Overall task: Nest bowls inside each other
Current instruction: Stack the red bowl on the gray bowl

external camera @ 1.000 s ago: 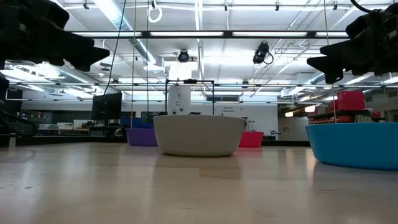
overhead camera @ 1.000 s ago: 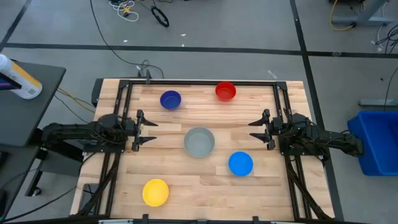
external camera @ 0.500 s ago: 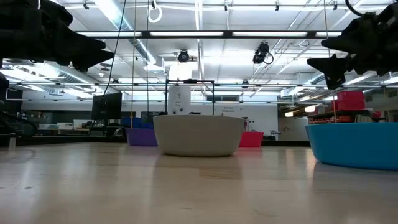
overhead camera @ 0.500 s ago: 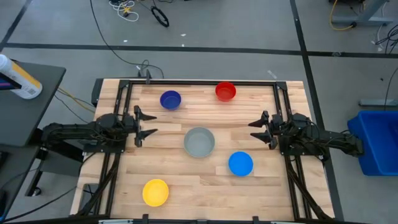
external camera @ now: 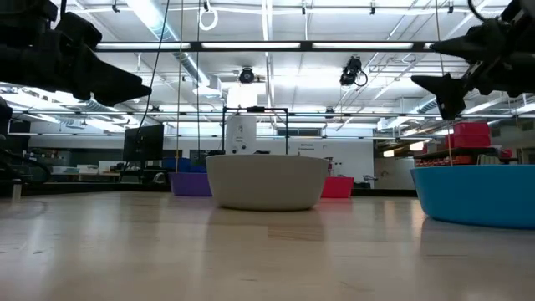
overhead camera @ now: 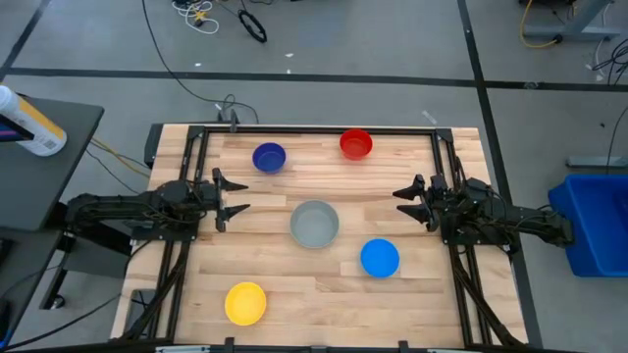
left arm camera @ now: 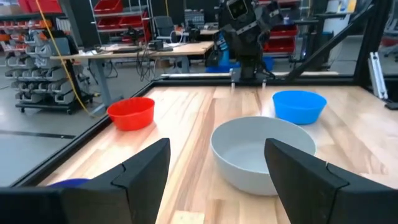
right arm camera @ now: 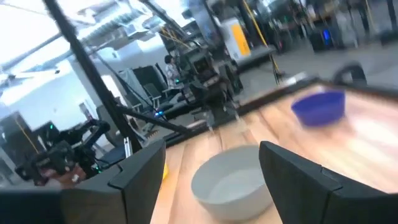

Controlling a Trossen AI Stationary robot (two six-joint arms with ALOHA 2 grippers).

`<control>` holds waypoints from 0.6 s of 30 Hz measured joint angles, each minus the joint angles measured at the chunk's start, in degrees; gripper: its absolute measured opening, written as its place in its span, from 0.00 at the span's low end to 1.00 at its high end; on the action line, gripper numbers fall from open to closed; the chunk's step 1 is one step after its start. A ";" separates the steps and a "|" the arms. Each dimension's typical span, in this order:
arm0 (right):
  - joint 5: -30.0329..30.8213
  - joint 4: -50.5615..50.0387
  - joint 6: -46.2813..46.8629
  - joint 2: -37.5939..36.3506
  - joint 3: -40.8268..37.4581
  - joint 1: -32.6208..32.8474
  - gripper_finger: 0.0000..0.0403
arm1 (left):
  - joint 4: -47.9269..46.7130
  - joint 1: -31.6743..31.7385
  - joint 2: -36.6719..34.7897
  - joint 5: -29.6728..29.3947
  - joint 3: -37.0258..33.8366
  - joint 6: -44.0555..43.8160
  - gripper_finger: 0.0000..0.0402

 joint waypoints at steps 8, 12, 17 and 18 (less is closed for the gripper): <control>7.22 -6.20 -1.14 8.52 0.96 -1.85 0.60 | 0.24 0.02 0.00 -0.05 0.00 0.84 0.67; 8.25 -6.31 -3.95 21.20 4.02 -4.45 0.56 | 0.60 0.00 0.00 -0.52 0.00 1.13 0.67; 8.15 -6.71 -10.72 40.22 15.19 -7.06 0.55 | 2.89 0.00 0.00 -1.44 0.00 2.50 0.67; 8.17 -7.73 -12.48 44.38 18.47 -7.57 0.55 | 3.36 0.00 0.00 -1.44 0.00 2.50 0.67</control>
